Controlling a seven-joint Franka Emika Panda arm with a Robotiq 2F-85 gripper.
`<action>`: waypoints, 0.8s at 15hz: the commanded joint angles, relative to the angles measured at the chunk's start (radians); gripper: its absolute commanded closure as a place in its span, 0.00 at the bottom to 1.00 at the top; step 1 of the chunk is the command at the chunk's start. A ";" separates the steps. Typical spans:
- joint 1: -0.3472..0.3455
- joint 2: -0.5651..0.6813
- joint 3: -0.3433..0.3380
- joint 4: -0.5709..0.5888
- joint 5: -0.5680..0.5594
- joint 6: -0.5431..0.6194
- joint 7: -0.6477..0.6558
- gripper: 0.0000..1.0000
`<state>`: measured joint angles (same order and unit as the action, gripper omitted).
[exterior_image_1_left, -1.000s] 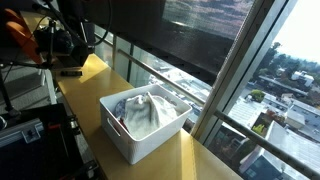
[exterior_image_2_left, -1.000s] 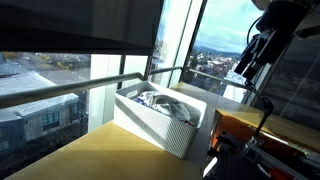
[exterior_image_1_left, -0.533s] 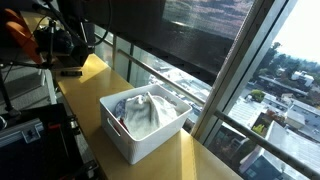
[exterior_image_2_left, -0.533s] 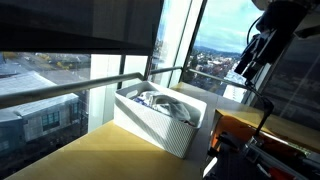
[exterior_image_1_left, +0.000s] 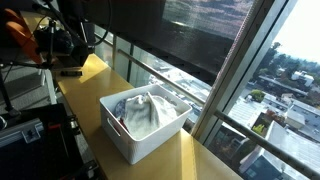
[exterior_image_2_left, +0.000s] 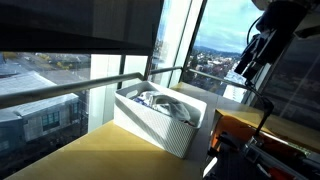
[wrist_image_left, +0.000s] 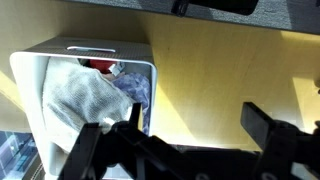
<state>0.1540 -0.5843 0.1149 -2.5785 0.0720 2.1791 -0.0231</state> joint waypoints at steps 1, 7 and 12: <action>0.002 0.000 -0.002 0.002 -0.002 -0.003 0.002 0.00; -0.014 0.077 -0.012 0.068 -0.008 0.059 -0.001 0.00; -0.056 0.270 -0.009 0.180 -0.031 0.270 0.021 0.00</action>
<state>0.1191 -0.4549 0.1084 -2.4909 0.0642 2.3506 -0.0224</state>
